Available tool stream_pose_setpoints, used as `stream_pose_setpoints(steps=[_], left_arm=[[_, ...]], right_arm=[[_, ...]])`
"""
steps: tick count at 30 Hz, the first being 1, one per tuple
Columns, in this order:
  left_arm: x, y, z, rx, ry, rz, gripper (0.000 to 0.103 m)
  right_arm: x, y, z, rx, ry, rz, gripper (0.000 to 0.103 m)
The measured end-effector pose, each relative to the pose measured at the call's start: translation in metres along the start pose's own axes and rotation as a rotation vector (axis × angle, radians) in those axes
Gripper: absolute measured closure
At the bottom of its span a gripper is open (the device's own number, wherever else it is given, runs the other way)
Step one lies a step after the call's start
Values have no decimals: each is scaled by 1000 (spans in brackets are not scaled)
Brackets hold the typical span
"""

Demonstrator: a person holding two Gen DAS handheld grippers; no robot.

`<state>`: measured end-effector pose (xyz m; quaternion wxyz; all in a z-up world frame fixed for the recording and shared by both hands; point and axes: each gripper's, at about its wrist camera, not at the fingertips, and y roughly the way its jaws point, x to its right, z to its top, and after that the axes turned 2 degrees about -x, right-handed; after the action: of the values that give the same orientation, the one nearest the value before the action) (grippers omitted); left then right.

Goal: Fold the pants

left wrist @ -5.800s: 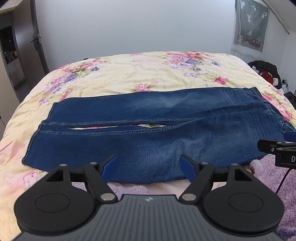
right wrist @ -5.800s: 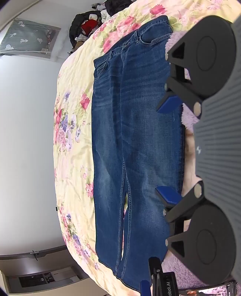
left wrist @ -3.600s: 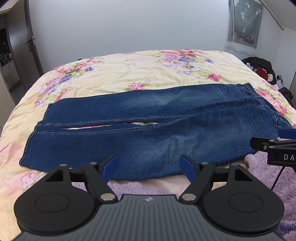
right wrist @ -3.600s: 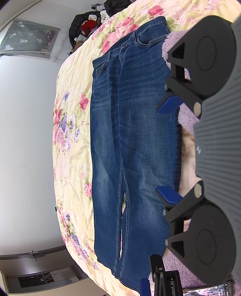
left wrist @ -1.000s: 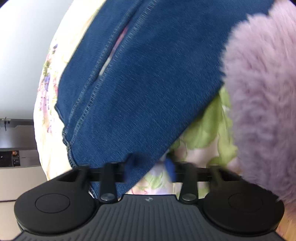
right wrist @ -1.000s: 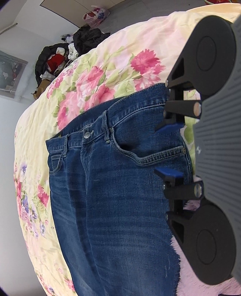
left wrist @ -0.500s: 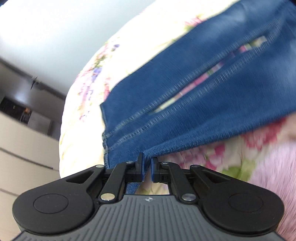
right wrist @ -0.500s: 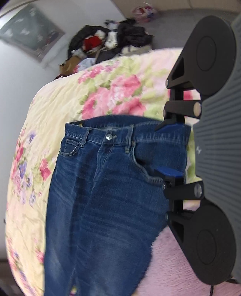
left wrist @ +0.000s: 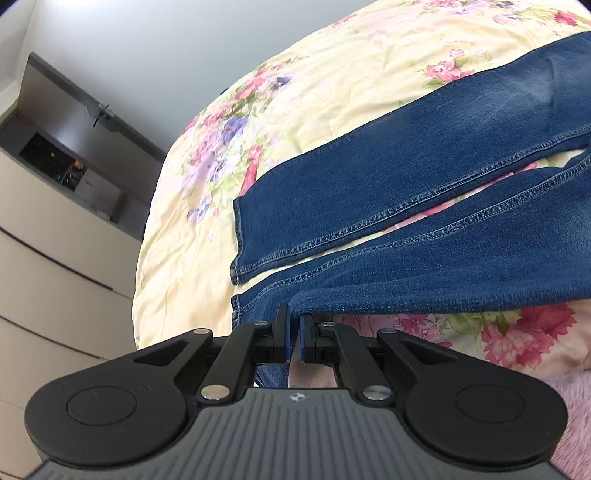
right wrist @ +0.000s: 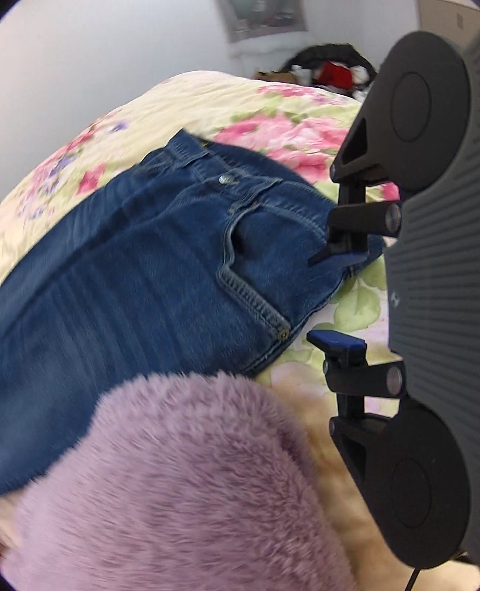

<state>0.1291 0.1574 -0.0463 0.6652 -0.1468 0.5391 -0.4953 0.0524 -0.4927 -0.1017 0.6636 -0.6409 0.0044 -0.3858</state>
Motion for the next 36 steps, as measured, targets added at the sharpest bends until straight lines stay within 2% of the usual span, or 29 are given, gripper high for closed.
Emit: stream_pose_setpoints(steps=[6, 10, 13, 15, 19, 24, 29, 33, 36], left_arm=[[3, 1, 1, -40, -10, 19, 98], [5, 1, 2, -52, -18, 31, 98], [5, 0, 2, -56, -23, 32, 98], [5, -1, 2, -60, -26, 31, 98], [2, -2, 3, -62, -44, 27, 98], [-15, -6, 4, -39, -131, 8, 99], [-36, -7, 11, -25, -203, -10, 99], [-46, 4, 35, -31, -238, -6, 99], [-44, 21, 62, -60, -209, 36, 99]], right_arm=[[-14, 24, -6, 17, -122, -24, 72], [-19, 42, -7, 30, -141, -41, 72], [-20, 51, -5, 38, -140, -54, 91], [-19, 46, -7, 52, -128, -56, 99], [-8, 30, -7, 77, -86, -62, 102], [27, -4, 1, 145, -8, -112, 103], [83, -30, 24, 219, 131, -190, 103], [127, -30, 54, 245, 242, -211, 102], [152, -13, 83, 232, 289, -246, 102]])
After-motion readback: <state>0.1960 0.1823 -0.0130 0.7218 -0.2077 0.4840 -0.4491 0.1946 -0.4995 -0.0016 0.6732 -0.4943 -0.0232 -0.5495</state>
